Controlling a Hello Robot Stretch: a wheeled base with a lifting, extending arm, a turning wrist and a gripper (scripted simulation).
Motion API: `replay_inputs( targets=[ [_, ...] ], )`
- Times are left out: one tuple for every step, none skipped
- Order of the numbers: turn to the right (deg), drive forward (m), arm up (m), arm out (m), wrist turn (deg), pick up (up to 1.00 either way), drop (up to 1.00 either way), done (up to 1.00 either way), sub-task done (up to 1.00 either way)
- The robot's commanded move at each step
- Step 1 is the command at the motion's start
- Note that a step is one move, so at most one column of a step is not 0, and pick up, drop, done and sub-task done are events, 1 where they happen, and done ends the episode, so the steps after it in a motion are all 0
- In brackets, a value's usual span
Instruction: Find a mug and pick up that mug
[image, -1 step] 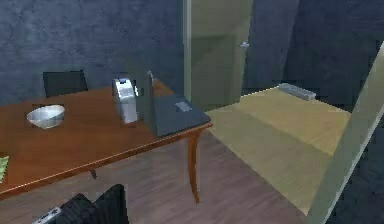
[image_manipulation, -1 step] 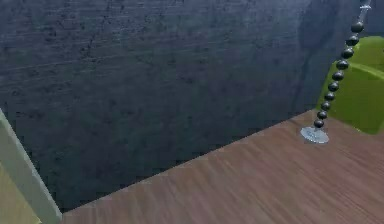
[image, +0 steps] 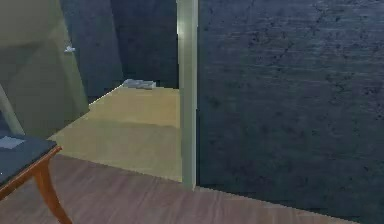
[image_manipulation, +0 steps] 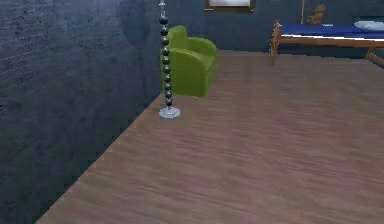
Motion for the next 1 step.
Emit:
replay_inputs(
  targets=[
    [45.0,0.0,0.0,0.0,0.0,0.0,0.0,0.0,0.0]
  ],
)
